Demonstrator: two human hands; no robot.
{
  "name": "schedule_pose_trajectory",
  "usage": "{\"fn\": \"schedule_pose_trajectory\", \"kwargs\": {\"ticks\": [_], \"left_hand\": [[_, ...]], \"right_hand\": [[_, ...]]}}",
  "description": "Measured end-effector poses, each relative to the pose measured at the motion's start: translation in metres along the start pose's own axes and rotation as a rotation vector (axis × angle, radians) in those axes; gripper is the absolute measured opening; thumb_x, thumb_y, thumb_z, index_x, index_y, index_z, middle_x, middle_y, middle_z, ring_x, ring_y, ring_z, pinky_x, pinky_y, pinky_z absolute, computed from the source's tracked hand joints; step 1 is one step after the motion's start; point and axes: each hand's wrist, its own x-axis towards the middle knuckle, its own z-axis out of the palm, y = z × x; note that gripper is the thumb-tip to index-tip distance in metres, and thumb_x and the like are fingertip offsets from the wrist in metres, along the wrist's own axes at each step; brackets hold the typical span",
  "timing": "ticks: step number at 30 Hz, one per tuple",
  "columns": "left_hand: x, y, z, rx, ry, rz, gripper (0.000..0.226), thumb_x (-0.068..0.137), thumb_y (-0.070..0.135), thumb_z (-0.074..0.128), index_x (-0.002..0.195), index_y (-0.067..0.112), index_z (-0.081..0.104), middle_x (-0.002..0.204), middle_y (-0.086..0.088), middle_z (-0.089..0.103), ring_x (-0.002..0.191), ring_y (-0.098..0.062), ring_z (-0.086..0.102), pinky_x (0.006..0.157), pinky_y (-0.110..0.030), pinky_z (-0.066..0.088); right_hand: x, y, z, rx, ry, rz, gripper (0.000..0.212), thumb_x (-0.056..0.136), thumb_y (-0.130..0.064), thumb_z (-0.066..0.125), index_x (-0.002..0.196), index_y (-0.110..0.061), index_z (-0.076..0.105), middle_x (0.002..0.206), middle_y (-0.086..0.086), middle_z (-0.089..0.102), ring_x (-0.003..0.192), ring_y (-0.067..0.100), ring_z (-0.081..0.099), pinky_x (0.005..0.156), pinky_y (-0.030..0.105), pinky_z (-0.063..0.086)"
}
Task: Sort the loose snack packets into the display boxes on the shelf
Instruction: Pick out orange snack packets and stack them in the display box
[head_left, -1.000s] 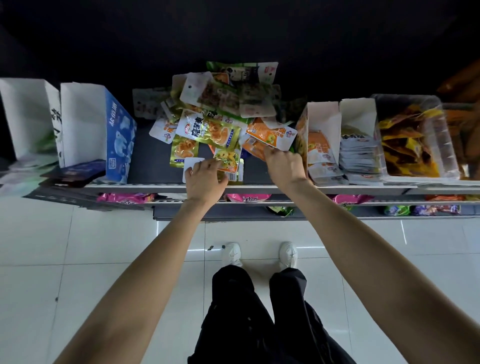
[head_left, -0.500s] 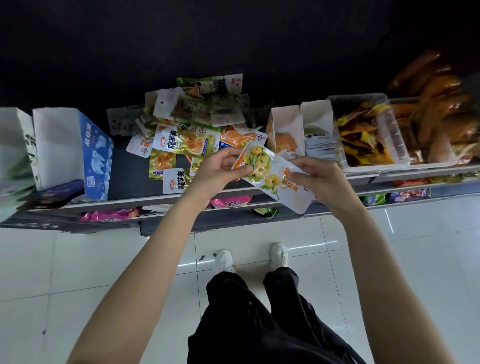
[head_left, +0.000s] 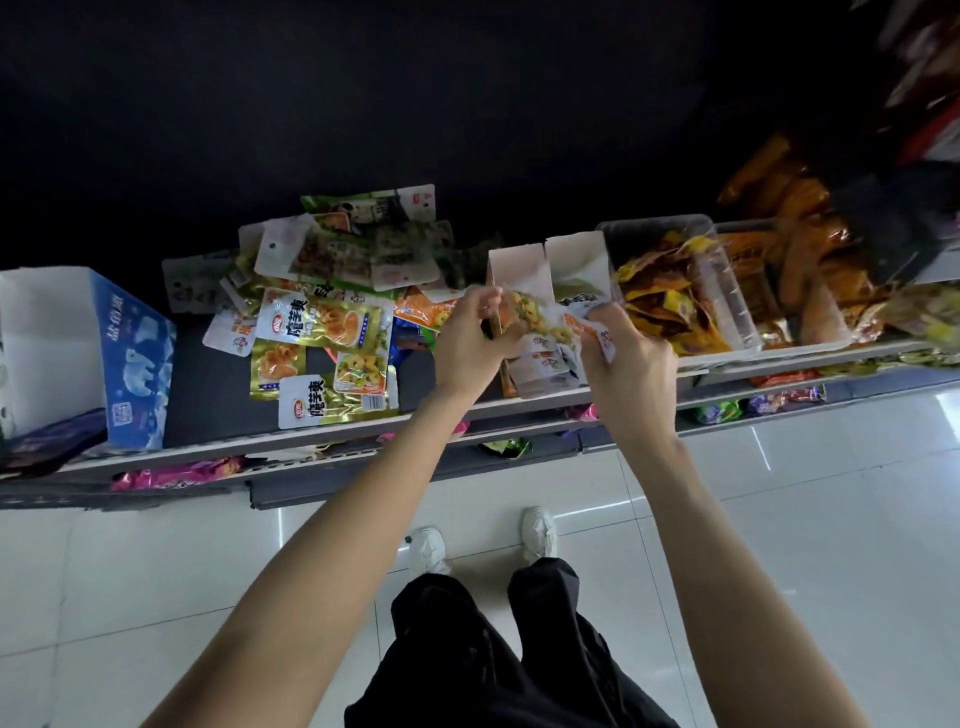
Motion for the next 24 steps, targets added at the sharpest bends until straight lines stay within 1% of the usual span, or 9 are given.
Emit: {"fn": "schedule_pose_trajectory", "kwargs": {"ticks": [3,6,11,14,16,18,19,21,24], "left_hand": [[0.014,-0.010,0.008,0.073,-0.024,-0.098,0.058,0.079,0.028,0.074,0.129,0.014,0.049,0.125,-0.003,0.058,0.114,-0.017,0.054,0.090,-0.028,0.045],[0.019,-0.022,0.012,0.110,-0.110,-0.157,0.057,0.086,0.024,0.067,0.137,0.015,0.044,0.133,-0.005,0.054,0.118,-0.020,0.053,0.098,-0.033,0.045],[0.017,-0.035,0.016,0.067,-0.215,-0.146,0.052,0.087,0.011,0.059,0.137,0.019,0.046,0.133,-0.003,0.055,0.117,-0.018,0.055,0.102,-0.039,0.044],[0.018,-0.038,0.012,0.063,-0.227,-0.135,0.054,0.088,0.004,0.056,0.138,0.018,0.044,0.136,-0.002,0.052,0.115,-0.018,0.056,0.100,-0.035,0.044],[0.017,-0.034,0.006,0.026,-0.263,-0.130,0.052,0.089,0.002,0.055,0.138,0.017,0.044,0.135,-0.001,0.053,0.111,-0.015,0.057,0.095,-0.027,0.045],[0.014,-0.031,-0.002,0.031,-0.286,-0.102,0.048,0.090,0.003,0.055,0.135,0.016,0.047,0.133,0.000,0.054,0.111,-0.013,0.056,0.091,-0.023,0.043],[0.012,-0.031,-0.007,0.062,-0.267,-0.084,0.045,0.090,0.006,0.056,0.134,0.016,0.049,0.132,0.000,0.055,0.112,-0.013,0.055,0.091,-0.024,0.044],[0.005,-0.039,-0.020,0.134,-0.151,-0.061,0.038,0.090,0.013,0.058,0.128,0.016,0.053,0.125,0.001,0.059,0.109,-0.012,0.058,0.090,-0.027,0.048],[-0.011,-0.070,-0.051,0.286,0.070,-0.034,0.027,0.090,0.020,0.059,0.117,0.016,0.059,0.114,0.004,0.063,0.100,-0.009,0.058,0.088,-0.025,0.048]], "right_hand": [[0.022,0.008,0.015,-0.079,-0.053,0.014,0.020,0.080,0.004,0.060,0.099,-0.002,0.064,0.049,-0.001,0.041,0.036,0.017,0.037,0.041,0.011,0.021],[0.044,0.008,0.030,-0.219,-0.143,-0.004,0.027,0.083,0.003,0.056,0.108,-0.003,0.062,0.061,0.011,0.056,0.049,0.023,0.051,0.049,0.022,0.035],[0.051,0.000,0.069,-0.504,-0.335,-0.281,0.034,0.076,0.005,0.059,0.104,-0.012,0.066,0.097,0.009,0.066,0.073,0.031,0.067,0.052,0.031,0.046],[0.047,0.005,0.083,-0.521,-0.514,-0.356,0.036,0.088,-0.004,0.047,0.118,-0.018,0.061,0.114,0.003,0.065,0.101,0.024,0.063,0.079,0.034,0.050],[0.047,0.016,0.088,-0.506,-0.560,-0.347,0.033,0.092,-0.014,0.048,0.122,-0.019,0.060,0.121,0.002,0.063,0.113,0.022,0.058,0.102,0.034,0.039],[0.045,0.025,0.089,-0.476,-0.585,-0.357,0.038,0.095,-0.034,0.047,0.126,-0.015,0.057,0.130,0.003,0.057,0.127,0.022,0.046,0.114,0.039,0.020],[0.043,0.025,0.086,-0.476,-0.603,-0.369,0.044,0.096,-0.040,0.044,0.128,-0.012,0.055,0.134,0.005,0.053,0.132,0.023,0.040,0.115,0.041,0.017],[0.036,0.015,0.081,-0.358,-0.495,-0.438,0.042,0.095,-0.038,0.045,0.122,-0.009,0.060,0.129,0.009,0.057,0.128,0.028,0.044,0.111,0.045,0.027],[0.022,-0.017,0.088,-0.116,-0.269,-0.519,0.030,0.091,-0.024,0.042,0.098,-0.011,0.069,0.096,0.009,0.071,0.094,0.028,0.064,0.078,0.039,0.053]]}}
